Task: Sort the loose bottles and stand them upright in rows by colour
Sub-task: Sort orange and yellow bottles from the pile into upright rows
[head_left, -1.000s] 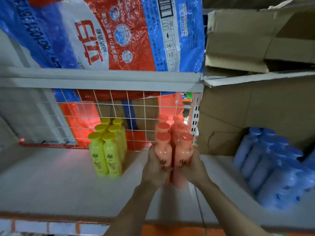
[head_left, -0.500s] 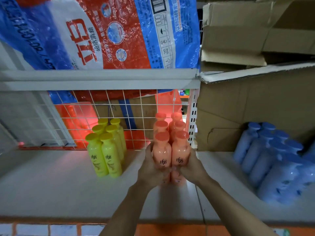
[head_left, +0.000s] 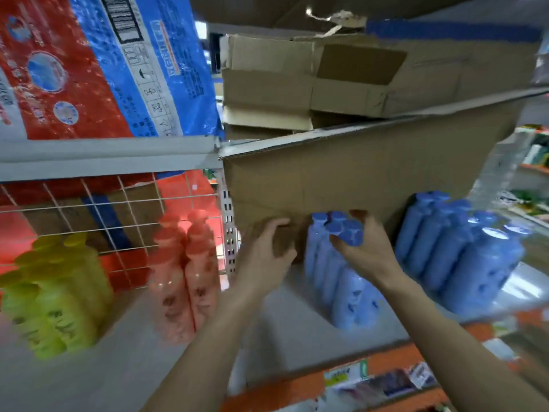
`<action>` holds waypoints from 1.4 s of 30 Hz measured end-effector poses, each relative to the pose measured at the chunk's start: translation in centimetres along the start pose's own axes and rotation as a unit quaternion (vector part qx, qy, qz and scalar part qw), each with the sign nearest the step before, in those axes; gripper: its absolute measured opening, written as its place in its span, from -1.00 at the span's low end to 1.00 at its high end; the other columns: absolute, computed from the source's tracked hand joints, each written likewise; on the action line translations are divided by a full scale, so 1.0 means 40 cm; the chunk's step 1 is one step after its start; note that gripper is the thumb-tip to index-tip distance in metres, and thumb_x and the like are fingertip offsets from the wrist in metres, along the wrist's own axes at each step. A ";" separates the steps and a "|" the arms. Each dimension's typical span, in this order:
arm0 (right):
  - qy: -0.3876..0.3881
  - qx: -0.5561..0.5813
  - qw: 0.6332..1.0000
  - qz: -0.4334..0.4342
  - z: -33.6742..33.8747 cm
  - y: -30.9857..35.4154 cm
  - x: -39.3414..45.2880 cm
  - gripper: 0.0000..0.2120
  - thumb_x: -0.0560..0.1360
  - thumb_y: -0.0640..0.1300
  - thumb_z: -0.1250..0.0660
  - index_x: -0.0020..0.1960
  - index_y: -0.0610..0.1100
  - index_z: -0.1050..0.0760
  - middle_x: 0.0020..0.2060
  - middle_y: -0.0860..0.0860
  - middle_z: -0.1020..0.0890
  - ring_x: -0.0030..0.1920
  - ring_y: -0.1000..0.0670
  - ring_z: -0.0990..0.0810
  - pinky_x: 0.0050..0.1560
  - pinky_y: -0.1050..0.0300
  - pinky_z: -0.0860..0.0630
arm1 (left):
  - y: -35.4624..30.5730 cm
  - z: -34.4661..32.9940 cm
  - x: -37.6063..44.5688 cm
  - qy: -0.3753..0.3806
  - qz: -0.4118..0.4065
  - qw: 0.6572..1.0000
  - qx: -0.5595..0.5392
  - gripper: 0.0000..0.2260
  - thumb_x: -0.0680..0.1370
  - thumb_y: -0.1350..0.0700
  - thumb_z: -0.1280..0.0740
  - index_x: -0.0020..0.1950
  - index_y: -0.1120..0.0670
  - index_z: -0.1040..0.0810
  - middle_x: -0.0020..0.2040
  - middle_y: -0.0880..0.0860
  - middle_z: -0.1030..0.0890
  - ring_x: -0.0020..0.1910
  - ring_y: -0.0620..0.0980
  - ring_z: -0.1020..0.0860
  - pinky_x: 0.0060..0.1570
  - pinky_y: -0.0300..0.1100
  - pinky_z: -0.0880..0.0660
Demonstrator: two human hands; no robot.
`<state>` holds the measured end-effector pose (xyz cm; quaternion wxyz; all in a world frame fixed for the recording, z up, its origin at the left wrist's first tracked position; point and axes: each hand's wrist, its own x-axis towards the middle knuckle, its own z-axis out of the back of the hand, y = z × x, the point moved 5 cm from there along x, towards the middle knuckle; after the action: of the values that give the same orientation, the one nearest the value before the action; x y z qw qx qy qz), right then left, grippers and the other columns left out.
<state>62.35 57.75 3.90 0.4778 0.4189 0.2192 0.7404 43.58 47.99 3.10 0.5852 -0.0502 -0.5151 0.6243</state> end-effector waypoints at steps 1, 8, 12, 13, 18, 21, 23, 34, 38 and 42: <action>-0.006 -0.019 1.000 -0.009 0.033 -0.048 -0.002 -0.53 0.27 0.14 -0.38 0.10 -0.06 -0.45 0.00 -0.05 -0.58 0.07 -0.08 -0.57 0.06 -0.12 -0.53 | 0.004 -0.077 -0.012 0.032 0.019 0.999 -0.029 -0.56 0.36 -0.10 -0.30 0.24 -0.09 -0.46 0.15 -0.05 -0.56 0.19 0.01 -0.51 0.24 -0.06 -0.43; 0.113 0.095 0.985 -0.084 0.119 -0.290 -0.025 -0.41 0.35 -0.28 -0.47 0.29 -0.26 -0.29 0.12 -0.06 -0.43 0.11 0.00 -0.43 -0.11 0.37 -0.36 | -0.045 -0.380 -0.081 0.101 0.085 0.984 -0.115 -0.31 0.26 -0.05 -0.50 0.30 -0.30 -0.28 0.26 -0.29 -0.42 0.25 -0.29 -0.42 0.19 -0.21 -0.43; 0.260 0.168 0.944 -0.112 0.051 -0.367 -0.051 -0.14 0.19 -0.23 -0.51 0.40 -0.15 -0.19 0.27 -0.11 -0.46 0.16 -0.03 -0.50 -0.01 0.12 -0.51 | -0.027 -0.465 -0.116 0.082 0.130 0.983 -0.101 -0.11 0.27 0.01 -0.53 0.48 -0.19 -0.11 0.42 -0.12 -0.35 0.38 -0.12 -0.39 0.29 0.06 -0.45; 0.270 0.167 0.944 -0.095 0.037 -0.370 -0.053 -0.20 0.16 -0.19 -0.50 0.34 -0.09 -0.28 0.18 -0.08 -0.53 0.08 0.01 -0.55 -0.03 0.08 -0.55 | -0.021 -0.473 -0.121 0.072 0.144 0.982 -0.095 -0.12 0.31 0.02 -0.52 0.51 -0.15 -0.10 0.43 -0.11 -0.34 0.38 -0.11 -0.39 0.30 0.07 -0.44; 0.237 0.159 0.957 -0.059 0.003 -0.376 -0.055 -0.45 0.36 -0.16 -0.46 0.17 0.27 -0.30 0.04 0.24 -0.50 0.07 0.06 -0.53 0.10 0.01 -0.50 | -0.048 -0.479 -0.119 0.033 0.157 0.985 -0.069 -0.30 0.40 0.13 -0.38 0.49 -0.04 -0.18 0.39 -0.15 -0.40 0.37 -0.22 -0.38 0.37 -0.06 -0.38; 0.240 0.125 0.961 -0.059 0.012 -0.363 -0.055 -0.46 0.43 -0.11 -0.41 0.31 0.12 -0.24 0.02 0.18 -0.44 0.00 0.09 -0.45 0.00 0.17 -0.37 | -0.032 -0.482 -0.118 0.019 0.164 0.984 -0.072 -0.31 0.40 0.13 -0.38 0.48 -0.06 -0.20 0.39 -0.14 -0.40 0.38 -0.18 -0.38 0.38 -0.04 -0.38; 0.245 0.125 0.960 -0.046 0.009 -0.368 -0.051 -0.45 0.42 -0.11 -0.42 0.29 0.13 -0.23 0.02 0.16 -0.45 0.01 0.08 -0.47 0.00 0.17 -0.38 | -0.027 -0.484 -0.118 0.017 0.162 0.984 -0.078 -0.33 0.40 0.11 -0.38 0.48 -0.04 -0.22 0.38 -0.12 -0.42 0.38 -0.15 -0.39 0.37 -0.04 -0.38; 0.316 0.082 0.943 -0.062 0.083 -0.366 0.009 -0.11 0.35 -0.28 -0.42 0.51 -0.12 0.04 0.34 0.00 -0.31 0.36 -0.06 -0.35 0.10 0.20 -0.45 | -0.124 -0.362 -0.020 0.099 0.196 0.971 -0.098 -0.42 0.38 0.32 -0.37 0.19 -0.22 -0.30 0.13 -0.16 -0.52 0.04 -0.23 -0.52 0.07 -0.25 -0.49; 0.153 0.037 0.987 0.022 0.292 -0.352 0.118 -0.53 0.32 -0.29 -0.32 0.22 -0.20 -0.33 0.02 -0.03 -0.48 0.02 -0.02 -0.47 -0.06 0.25 -0.32 | -0.261 -0.353 0.113 -0.049 0.141 0.983 -0.107 -0.47 0.50 0.28 -0.32 0.39 -0.08 -0.29 0.04 -0.22 -0.50 -0.05 -0.28 -0.51 0.01 -0.37 -0.42; 0.012 -0.007 1.000 0.013 0.499 -0.406 0.198 -0.48 0.31 -0.39 -0.34 0.26 -0.26 -0.36 0.12 -0.20 -0.52 0.16 -0.18 -0.48 0.05 0.17 -0.30 | -0.352 -0.579 0.146 0.038 0.107 0.992 -0.061 -0.44 0.47 0.18 -0.35 0.45 0.00 -0.29 0.20 0.06 -0.57 0.06 0.00 -0.58 0.16 -0.28 -0.44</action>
<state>85.89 70.56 6.44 0.4682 0.4091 0.2142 0.7533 66.71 63.07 5.39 0.5304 -0.1643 -0.5210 0.6483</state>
